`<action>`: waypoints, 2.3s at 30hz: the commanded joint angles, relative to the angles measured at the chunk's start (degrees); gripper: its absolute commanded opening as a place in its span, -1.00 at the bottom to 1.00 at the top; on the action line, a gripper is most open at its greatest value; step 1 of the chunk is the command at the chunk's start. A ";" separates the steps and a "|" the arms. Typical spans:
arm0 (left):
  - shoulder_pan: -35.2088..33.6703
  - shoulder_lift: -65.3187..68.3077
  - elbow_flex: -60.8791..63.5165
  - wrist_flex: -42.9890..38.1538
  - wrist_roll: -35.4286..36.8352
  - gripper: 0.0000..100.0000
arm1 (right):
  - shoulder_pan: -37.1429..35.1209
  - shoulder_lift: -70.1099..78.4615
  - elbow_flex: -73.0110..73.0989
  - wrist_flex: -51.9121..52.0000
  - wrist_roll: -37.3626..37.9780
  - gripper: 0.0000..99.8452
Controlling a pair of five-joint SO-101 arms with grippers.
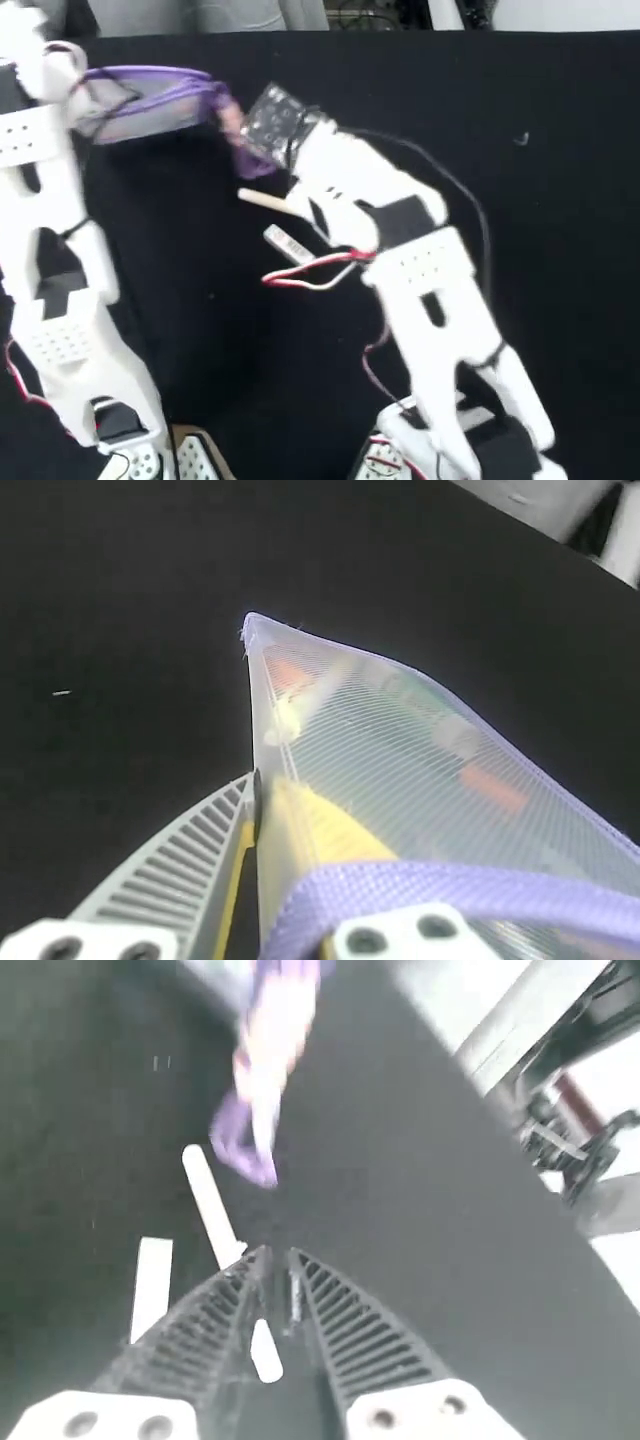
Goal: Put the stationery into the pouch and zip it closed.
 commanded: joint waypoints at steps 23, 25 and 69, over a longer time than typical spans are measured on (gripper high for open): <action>-18.68 9.93 -4.09 -10.55 0.26 -0.94 | -1.93 53.93 -35.65 2.90 6.95 -0.71; -18.68 10.29 -4.00 -10.55 0.26 -0.94 | -2.37 56.84 -38.90 3.87 6.95 -0.71; -0.22 10.90 -14.37 0.53 0.35 -0.94 | 7.56 39.96 -42.77 8.88 -2.73 -0.97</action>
